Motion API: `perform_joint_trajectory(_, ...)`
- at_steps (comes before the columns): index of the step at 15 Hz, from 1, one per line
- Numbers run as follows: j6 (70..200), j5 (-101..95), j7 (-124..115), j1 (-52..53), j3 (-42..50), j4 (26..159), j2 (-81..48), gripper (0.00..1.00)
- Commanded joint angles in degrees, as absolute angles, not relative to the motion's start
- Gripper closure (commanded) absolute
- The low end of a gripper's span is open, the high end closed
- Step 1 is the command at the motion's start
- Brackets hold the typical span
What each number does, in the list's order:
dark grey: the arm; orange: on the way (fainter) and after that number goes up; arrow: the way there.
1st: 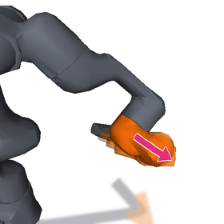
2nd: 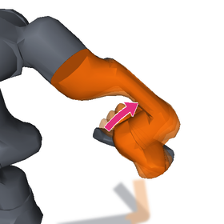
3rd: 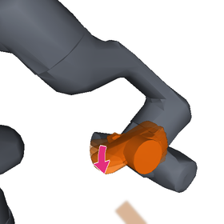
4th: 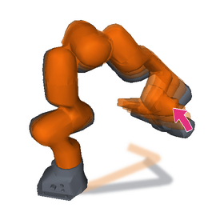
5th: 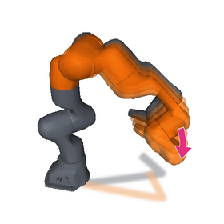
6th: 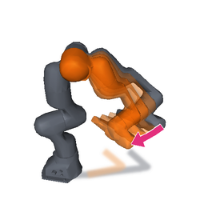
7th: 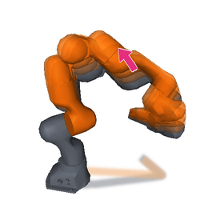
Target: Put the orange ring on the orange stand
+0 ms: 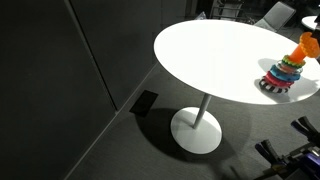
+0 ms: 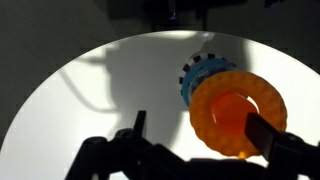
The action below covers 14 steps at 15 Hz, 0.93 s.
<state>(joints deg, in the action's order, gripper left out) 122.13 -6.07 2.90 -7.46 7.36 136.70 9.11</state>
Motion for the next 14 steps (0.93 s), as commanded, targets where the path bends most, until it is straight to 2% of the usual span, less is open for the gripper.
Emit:
perform_joint_trajectory(1, 122.92, -5.24, 3.65, -7.41, 7.58, 135.38, 8.25, 0.00)
perform_joint_trajectory(14, 126.14, -2.53, 4.05, -6.85, 7.32, 134.37, 5.63, 0.00)
